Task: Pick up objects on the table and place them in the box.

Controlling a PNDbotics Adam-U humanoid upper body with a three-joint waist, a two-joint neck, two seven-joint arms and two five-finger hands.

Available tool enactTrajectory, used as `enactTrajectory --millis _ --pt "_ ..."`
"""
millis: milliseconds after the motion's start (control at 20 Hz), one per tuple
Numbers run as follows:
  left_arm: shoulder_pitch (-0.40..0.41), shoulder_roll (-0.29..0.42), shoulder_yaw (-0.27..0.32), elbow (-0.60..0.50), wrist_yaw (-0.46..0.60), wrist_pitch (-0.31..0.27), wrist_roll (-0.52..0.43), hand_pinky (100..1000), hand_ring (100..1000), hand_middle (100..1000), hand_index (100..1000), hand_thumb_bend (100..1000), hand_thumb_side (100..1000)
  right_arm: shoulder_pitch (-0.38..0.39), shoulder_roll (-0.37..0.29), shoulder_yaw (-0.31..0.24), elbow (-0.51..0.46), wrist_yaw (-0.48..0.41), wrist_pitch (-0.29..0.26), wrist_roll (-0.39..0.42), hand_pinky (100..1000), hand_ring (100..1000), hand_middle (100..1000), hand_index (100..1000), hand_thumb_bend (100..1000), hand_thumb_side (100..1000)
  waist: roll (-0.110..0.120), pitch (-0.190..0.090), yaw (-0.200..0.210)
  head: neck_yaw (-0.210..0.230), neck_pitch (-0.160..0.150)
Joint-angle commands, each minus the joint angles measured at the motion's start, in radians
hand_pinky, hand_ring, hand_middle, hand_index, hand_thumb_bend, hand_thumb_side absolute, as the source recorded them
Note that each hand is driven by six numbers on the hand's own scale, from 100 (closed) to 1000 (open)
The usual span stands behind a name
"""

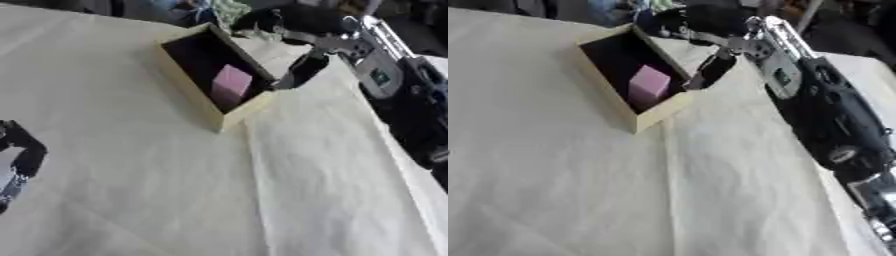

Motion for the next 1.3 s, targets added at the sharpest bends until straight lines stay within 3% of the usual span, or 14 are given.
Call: enactTrajectory --millis 50,550,900,1300 --pt "-0.002 0.021 0.014 -0.015 -0.007 -0.001 0.011 657 547 451 553 331 621 0.013 -0.059 -0.016 -0.077 -0.046 0.014 0.000 855 872 894 990 426 206 0.016 -0.023 -0.018 0.018 0.004" --pt "0.011 0.025 0.037 -0.014 -0.014 0.004 0.042 659 552 456 554 335 617 0.196 -0.048 -0.100 -0.282 -0.194 0.110 -0.069 827 830 819 975 269 100 0.038 -0.026 -0.107 0.061 0.019" --pt "0.034 0.025 0.049 -0.006 -0.016 0.011 0.064 660 556 461 555 336 616 0.323 0.052 -0.157 -0.380 -0.262 0.206 -0.113 804 799 769 963 110 100 0.054 -0.048 -0.153 0.111 0.037" --pt "0.062 0.021 0.054 0.011 -0.022 0.011 0.077 662 561 467 557 336 617 0.421 0.162 -0.168 -0.436 -0.302 0.259 -0.113 787 778 732 951 100 100 0.076 -0.078 -0.186 0.181 0.078"
